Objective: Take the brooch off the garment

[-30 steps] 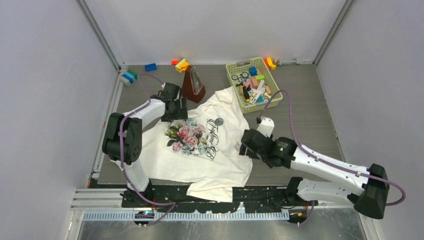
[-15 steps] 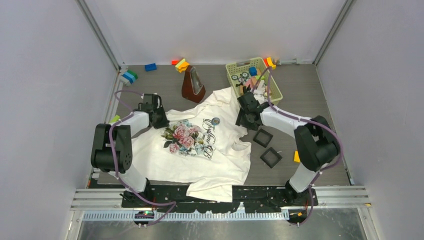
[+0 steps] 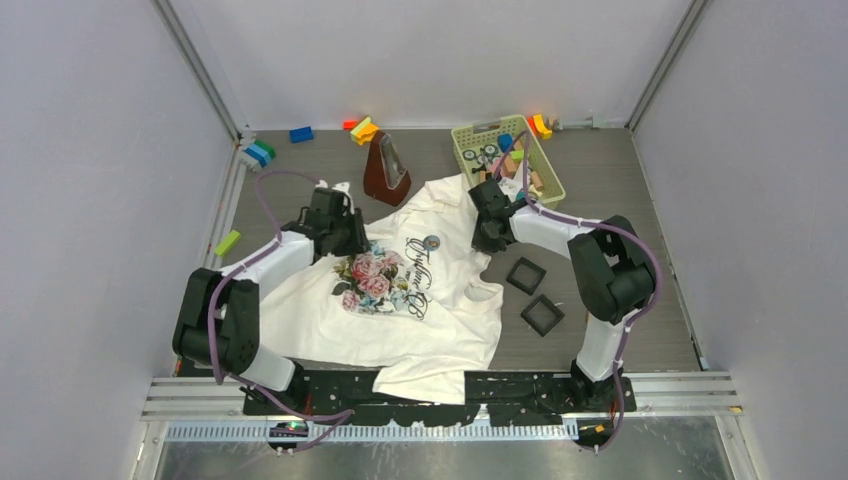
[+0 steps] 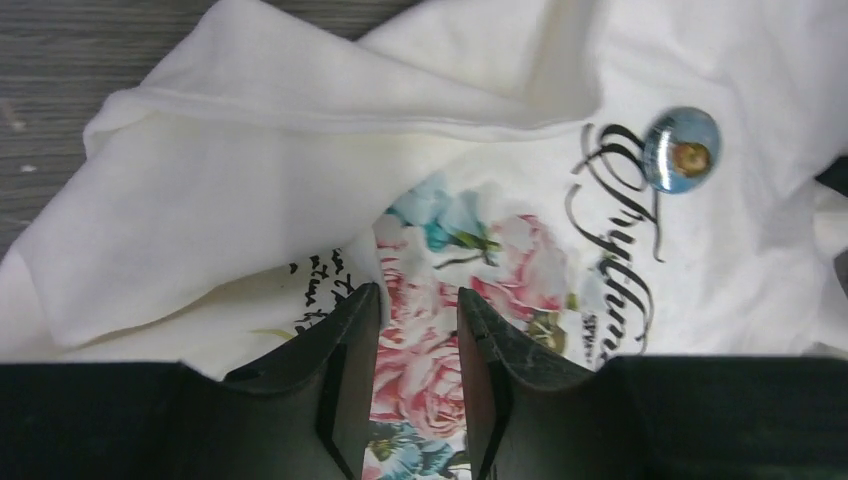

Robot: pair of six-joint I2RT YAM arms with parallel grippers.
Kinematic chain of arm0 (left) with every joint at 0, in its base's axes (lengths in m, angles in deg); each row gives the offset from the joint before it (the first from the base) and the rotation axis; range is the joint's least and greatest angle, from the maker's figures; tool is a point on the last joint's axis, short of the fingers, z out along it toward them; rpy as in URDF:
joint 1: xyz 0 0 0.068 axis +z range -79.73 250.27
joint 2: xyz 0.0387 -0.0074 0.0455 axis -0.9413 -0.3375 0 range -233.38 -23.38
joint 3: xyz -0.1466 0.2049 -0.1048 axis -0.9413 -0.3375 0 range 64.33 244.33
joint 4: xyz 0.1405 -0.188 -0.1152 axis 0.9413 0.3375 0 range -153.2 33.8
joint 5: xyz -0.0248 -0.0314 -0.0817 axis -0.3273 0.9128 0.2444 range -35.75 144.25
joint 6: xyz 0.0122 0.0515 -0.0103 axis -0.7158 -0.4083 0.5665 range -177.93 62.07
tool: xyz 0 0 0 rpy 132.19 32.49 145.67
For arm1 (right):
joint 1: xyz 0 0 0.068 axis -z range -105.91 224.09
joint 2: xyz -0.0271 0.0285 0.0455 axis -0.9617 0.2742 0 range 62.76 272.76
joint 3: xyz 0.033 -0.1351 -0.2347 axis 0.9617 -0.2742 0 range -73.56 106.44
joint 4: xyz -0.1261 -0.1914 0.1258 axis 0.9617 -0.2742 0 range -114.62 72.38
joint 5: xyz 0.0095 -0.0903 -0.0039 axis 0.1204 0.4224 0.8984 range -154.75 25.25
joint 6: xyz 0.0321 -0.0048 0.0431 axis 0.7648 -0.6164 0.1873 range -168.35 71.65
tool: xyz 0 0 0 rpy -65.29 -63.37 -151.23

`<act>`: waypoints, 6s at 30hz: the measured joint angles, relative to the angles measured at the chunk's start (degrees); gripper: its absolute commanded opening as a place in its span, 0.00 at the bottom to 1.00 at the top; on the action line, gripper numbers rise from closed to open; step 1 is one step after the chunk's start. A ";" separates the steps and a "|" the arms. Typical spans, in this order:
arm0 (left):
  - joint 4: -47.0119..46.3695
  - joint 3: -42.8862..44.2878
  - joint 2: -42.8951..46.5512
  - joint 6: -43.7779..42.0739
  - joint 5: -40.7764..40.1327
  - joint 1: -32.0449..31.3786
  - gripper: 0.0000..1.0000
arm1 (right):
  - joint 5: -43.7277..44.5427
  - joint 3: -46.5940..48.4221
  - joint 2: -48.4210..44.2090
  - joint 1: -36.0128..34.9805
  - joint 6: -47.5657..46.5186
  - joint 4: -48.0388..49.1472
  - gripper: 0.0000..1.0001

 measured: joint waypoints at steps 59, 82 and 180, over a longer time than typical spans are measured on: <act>0.57 18.16 -12.81 -3.87 0.39 -21.35 0.00 | -12.15 3.10 -24.52 -3.04 -5.95 -10.78 0.01; -0.26 16.50 -10.69 -2.01 5.84 -17.40 0.00 | -11.54 3.13 -24.09 -3.06 -6.14 -11.87 0.01; 5.29 19.17 -17.84 0.66 17.42 -14.34 0.19 | -8.26 1.42 -20.04 -3.74 -6.56 -9.18 0.03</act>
